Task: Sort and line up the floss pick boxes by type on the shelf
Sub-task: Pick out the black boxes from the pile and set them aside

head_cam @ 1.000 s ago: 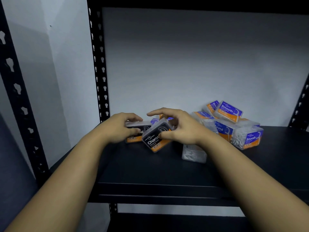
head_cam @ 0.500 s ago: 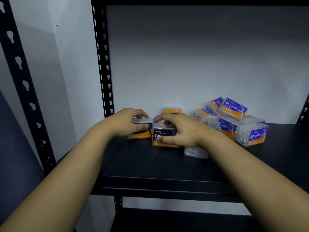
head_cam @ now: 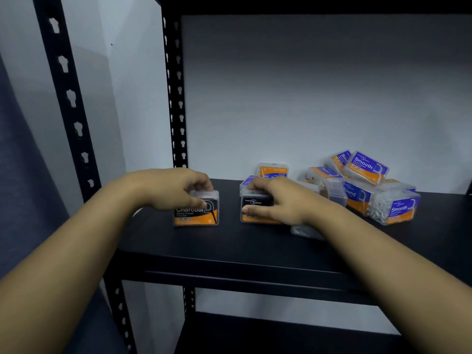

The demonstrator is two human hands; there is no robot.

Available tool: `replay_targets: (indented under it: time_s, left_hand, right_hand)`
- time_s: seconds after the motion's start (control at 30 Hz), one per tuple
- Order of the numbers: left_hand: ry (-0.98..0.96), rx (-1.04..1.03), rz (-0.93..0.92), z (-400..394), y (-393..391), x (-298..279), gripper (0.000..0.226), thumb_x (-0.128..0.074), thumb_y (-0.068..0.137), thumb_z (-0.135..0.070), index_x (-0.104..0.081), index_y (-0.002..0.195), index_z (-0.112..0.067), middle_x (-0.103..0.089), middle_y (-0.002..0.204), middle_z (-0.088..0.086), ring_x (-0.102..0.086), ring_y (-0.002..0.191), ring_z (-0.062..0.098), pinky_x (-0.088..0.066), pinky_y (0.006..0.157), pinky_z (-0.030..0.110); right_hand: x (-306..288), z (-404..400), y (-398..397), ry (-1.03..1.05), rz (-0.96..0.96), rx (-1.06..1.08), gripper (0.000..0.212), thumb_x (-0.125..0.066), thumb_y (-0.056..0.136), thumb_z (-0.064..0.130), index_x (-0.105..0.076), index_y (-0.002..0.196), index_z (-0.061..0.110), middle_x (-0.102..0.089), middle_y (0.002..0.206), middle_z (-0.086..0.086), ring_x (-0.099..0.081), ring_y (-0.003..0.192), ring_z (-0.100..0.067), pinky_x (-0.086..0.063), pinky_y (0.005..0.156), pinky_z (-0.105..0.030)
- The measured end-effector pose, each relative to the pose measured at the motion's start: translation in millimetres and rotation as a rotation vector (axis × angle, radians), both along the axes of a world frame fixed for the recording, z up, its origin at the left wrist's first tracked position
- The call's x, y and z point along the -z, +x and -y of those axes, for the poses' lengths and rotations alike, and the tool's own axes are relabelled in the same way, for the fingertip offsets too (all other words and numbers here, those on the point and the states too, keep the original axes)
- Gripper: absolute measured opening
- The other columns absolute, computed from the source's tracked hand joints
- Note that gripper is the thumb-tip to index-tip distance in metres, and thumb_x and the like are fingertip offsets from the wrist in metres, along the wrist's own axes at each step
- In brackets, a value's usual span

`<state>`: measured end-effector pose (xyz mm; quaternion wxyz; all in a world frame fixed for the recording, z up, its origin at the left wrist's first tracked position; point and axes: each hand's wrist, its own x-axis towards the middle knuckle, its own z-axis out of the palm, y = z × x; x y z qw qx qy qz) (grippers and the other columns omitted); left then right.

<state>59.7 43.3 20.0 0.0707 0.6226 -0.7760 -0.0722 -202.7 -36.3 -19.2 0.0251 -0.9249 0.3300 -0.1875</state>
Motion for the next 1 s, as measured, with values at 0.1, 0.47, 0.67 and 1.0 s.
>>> replay_targets:
  time_s: [0.1,0.47,0.67,1.0]
  left_hand:
    - [0.027,0.023,-0.034,-5.7,6.4,-1.5,0.026,-0.068,0.093,-0.034,-0.060,0.117,-0.038,-0.068,0.104,-0.019,-0.066,0.094,0.006,-0.049,0.079,0.024]
    - [-0.169,0.141,-0.175,-24.3,11.9,25.9,0.031,-0.052,0.093,-0.060,-0.061,0.112,-0.037,-0.066,0.107,-0.019,-0.063,0.102,0.001,-0.054,0.091,0.034]
    - [-0.239,0.143,-0.159,-38.6,16.9,33.8,0.027,-0.048,0.099,-0.052,-0.059,0.114,-0.033,-0.063,0.108,-0.017,-0.061,0.101,0.002,-0.052,0.090,0.033]
    - [-0.090,0.100,0.000,-49.9,21.7,10.1,0.025,-0.058,0.095,-0.052,-0.058,0.116,-0.038,-0.065,0.104,-0.019,-0.062,0.093,0.000,-0.054,0.086,0.031]
  right_hand:
    - [0.0,-2.5,0.8,0.012,0.022,-0.028,0.022,-0.067,0.093,0.056,-0.053,0.099,0.040,-0.062,0.083,0.020,-0.059,0.076,0.006,-0.041,0.067,-0.020]
    - [4.0,-27.8,19.8,-0.069,0.022,-0.166,0.048,-0.059,0.096,0.058,-0.053,0.139,0.037,-0.070,0.123,0.016,-0.065,0.108,-0.003,-0.054,0.092,-0.036]
    - [5.1,-34.9,27.0,-0.004,0.067,-0.174,0.038,-0.066,0.095,0.052,-0.060,0.129,0.033,-0.072,0.112,0.016,-0.066,0.100,0.001,-0.053,0.087,-0.024]
    - [9.0,-50.8,40.0,-0.013,0.073,-0.105,0.036,-0.064,0.093,0.058,-0.063,0.122,0.036,-0.072,0.103,0.018,-0.062,0.090,0.003,-0.043,0.075,-0.013]
